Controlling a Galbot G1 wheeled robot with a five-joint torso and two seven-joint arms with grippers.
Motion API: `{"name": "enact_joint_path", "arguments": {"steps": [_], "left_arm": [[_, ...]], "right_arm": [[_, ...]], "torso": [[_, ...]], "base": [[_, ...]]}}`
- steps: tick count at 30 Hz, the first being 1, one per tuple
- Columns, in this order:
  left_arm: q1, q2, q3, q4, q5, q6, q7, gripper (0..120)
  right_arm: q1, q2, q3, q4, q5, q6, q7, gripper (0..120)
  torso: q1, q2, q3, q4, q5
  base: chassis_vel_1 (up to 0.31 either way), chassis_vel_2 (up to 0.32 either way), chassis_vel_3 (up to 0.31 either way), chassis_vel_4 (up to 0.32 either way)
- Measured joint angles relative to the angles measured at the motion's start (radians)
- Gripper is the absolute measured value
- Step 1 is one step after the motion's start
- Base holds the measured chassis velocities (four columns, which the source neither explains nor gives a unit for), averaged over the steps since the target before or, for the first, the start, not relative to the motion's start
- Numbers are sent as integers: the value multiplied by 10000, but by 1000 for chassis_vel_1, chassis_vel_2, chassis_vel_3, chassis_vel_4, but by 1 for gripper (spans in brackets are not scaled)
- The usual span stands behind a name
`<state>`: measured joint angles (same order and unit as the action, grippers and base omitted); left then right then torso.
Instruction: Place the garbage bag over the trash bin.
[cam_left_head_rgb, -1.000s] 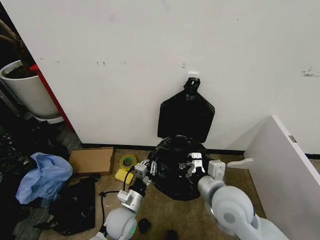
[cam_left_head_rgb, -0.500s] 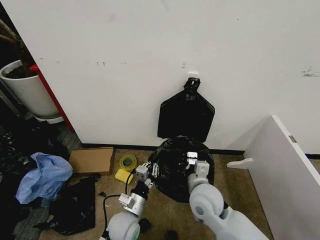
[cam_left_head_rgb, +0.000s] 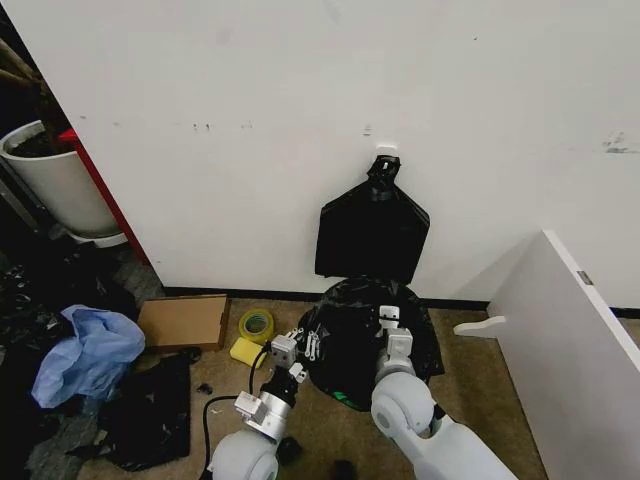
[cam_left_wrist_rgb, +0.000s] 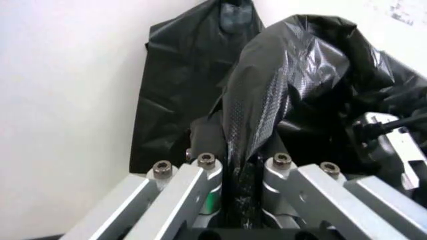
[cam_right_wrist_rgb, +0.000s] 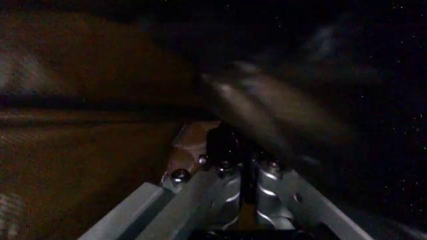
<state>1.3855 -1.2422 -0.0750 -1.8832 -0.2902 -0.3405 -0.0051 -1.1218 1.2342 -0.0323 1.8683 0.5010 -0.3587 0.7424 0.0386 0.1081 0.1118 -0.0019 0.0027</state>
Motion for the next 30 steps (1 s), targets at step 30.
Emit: {"name": "enact_joint_path", "arguments": {"steps": [30], "left_arm": [[-962,-23,11,1078,533,-995,452,5]], "right_arm": [[1521,-1340,-1574,779,4600,-3811,710,0]], "torso": [[0,0,0,0,-1]], "base": [[0,0,0,0]]}}
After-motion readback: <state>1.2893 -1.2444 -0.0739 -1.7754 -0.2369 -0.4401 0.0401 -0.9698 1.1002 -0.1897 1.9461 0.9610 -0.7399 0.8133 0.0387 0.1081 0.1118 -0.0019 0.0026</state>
